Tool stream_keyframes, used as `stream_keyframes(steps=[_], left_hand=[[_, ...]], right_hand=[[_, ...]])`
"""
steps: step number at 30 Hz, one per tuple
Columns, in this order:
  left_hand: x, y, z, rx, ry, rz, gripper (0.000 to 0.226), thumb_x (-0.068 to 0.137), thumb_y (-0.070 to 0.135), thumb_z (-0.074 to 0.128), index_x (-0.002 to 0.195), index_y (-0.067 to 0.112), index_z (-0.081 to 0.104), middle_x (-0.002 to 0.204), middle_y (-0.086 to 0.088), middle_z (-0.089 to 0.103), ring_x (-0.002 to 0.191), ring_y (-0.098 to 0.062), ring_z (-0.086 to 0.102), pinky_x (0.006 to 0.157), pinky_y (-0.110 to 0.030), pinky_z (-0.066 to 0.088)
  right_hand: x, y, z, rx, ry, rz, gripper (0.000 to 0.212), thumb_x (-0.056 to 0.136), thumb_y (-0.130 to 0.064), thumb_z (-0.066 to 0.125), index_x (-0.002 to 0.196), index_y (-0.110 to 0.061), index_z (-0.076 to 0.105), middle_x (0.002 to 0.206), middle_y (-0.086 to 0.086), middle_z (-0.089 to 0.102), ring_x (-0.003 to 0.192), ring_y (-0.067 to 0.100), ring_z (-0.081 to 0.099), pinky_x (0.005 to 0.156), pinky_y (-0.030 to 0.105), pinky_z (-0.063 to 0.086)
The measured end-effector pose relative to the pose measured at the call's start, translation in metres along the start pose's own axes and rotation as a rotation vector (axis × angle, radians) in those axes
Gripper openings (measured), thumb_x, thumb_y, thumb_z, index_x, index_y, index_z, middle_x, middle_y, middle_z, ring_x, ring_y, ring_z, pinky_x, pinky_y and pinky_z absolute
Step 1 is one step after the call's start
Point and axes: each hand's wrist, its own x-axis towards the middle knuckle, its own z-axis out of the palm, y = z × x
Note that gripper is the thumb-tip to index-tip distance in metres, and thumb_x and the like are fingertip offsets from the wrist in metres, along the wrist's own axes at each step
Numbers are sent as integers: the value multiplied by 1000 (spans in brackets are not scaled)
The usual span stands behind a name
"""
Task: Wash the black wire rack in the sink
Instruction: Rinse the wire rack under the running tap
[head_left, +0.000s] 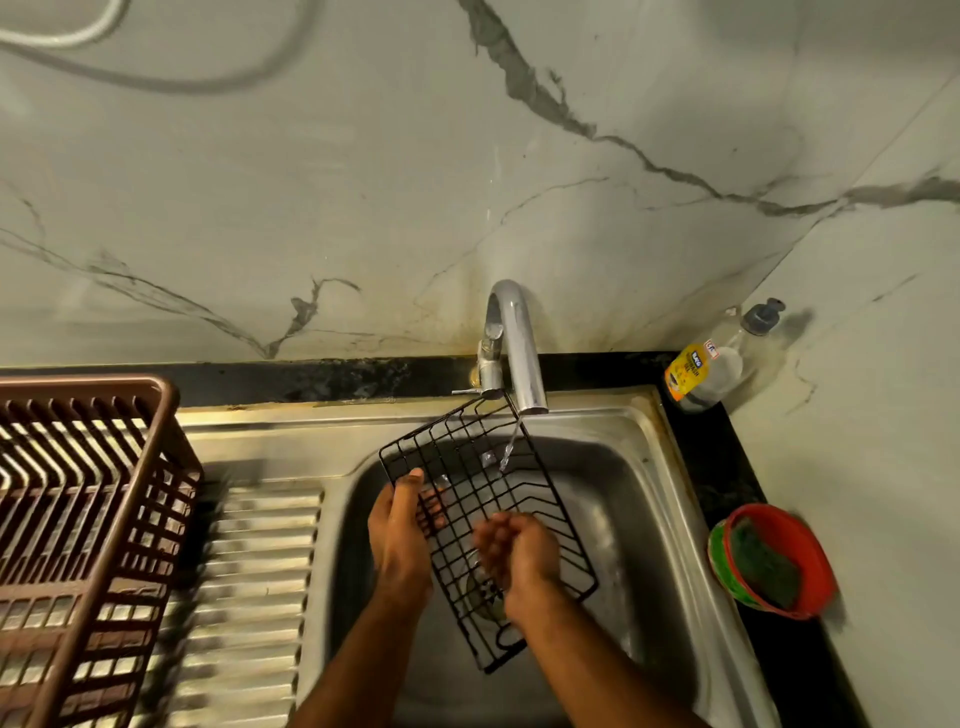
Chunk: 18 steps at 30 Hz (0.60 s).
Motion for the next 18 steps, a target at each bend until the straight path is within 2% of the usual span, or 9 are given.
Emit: stream_keyframes(steps=[2, 3, 6, 8, 10, 11, 13, 15, 18], left_hand=[[3, 2, -3, 20, -16, 25, 28, 99, 36, 60, 100, 9, 69, 102, -23, 72, 87, -29, 65, 80, -45, 54], [3, 3, -5, 33, -23, 30, 30, 99, 38, 61, 102, 10, 70, 103, -22, 72, 87, -28, 65, 80, -44, 55], [-1, 7, -4, 64, -9, 47, 34, 96, 46, 62, 103, 13, 69, 101, -14, 73, 92, -28, 68, 85, -45, 57], [-3, 9, -2, 98, 9, 40, 38, 93, 53, 64, 102, 17, 68, 99, -9, 73, 93, -28, 68, 88, -48, 57], [-4, 11, 0, 156, 13, 29, 47, 88, 64, 64, 105, 21, 66, 100, -6, 72, 94, -25, 67, 90, -49, 56], [-5, 12, 1, 183, 6, 10, 53, 84, 69, 64, 109, 23, 65, 104, -4, 70, 96, -24, 65, 92, -50, 55], [-8, 10, 0, 195, -14, -29, 55, 80, 73, 66, 110, 27, 64, 109, 1, 68, 102, -21, 62, 96, -48, 51], [-14, 9, 0, 203, -36, -39, 48, 79, 71, 68, 105, 31, 62, 109, 4, 66, 104, -19, 60, 96, -45, 47], [-26, 9, -3, 221, -112, -58, 76, 71, 82, 68, 125, 29, 59, 120, 4, 64, 115, -22, 57, 106, -52, 45]], right_hand=[[-4, 15, -1, -312, -208, 79, 27, 93, -18, 50, 100, -6, 74, 85, 10, 78, 73, 22, 72, 60, 27, 51], [-5, 19, -1, -479, -239, 43, 26, 90, -22, 54, 98, -7, 73, 85, 9, 78, 72, 20, 71, 60, 27, 50], [-24, 17, -10, -980, -272, -366, 42, 99, -59, 44, 98, -26, 70, 93, 1, 75, 81, 14, 67, 71, 29, 49], [-51, 17, -25, -1069, -400, -531, 46, 96, -72, 35, 107, -39, 67, 105, -9, 72, 97, 7, 65, 85, 27, 49], [-73, 20, -40, -1109, -490, -557, 49, 91, -70, 48, 134, -48, 53, 129, -18, 65, 117, 1, 60, 100, 23, 46], [-78, 26, -48, -1179, -489, -574, 63, 86, -69, 57, 143, -52, 39, 137, -21, 59, 124, 2, 57, 104, 23, 43], [-82, 37, -58, -1367, -406, -665, 72, 86, -61, 60, 148, -51, 25, 142, -17, 56, 129, 11, 56, 107, 28, 43], [-73, 52, -64, -1484, -306, -793, 54, 93, -47, 52, 143, -44, 30, 133, -8, 61, 122, 17, 60, 104, 33, 48], [-75, 64, -72, -1267, -309, -719, 41, 91, -40, 48, 132, -44, 48, 119, -14, 69, 108, 3, 65, 100, 27, 50]])
